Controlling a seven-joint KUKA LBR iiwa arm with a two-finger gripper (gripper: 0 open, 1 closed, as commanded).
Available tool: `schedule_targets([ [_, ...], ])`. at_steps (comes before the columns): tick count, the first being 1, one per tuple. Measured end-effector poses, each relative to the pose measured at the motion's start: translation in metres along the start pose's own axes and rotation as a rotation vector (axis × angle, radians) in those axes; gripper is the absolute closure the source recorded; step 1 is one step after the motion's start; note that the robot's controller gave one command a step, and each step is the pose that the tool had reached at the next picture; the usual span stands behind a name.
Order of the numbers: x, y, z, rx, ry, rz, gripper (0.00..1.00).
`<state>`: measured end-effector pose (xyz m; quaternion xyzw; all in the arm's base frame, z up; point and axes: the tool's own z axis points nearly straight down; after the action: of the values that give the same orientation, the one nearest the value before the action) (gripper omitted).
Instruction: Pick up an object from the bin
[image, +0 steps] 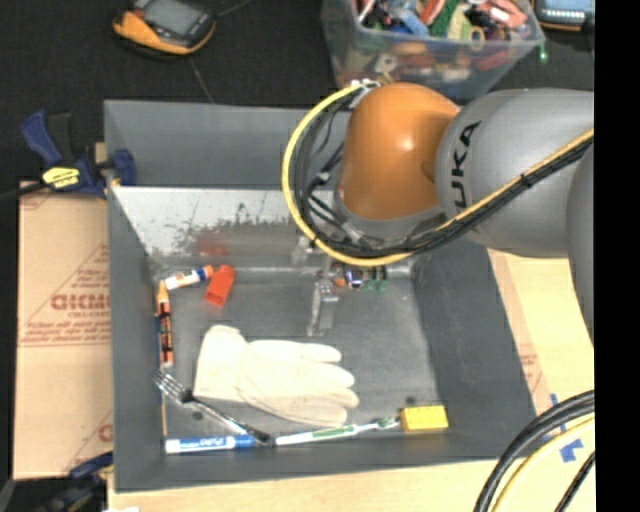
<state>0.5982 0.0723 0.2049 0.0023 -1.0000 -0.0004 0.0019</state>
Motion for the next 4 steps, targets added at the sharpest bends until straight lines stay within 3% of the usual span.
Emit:
schedule_targets([
  [1,-0.002,0.000,-0.004,0.000,-0.008,0.002,0.00],
  [2,0.049,0.046,0.122,0.000,-0.011,-0.152,0.00],
  [3,0.036,0.060,0.068,0.003,-0.019,-0.296,0.00],
  [4,0.097,0.097,0.107,-0.001,-0.006,-0.194,0.00],
])
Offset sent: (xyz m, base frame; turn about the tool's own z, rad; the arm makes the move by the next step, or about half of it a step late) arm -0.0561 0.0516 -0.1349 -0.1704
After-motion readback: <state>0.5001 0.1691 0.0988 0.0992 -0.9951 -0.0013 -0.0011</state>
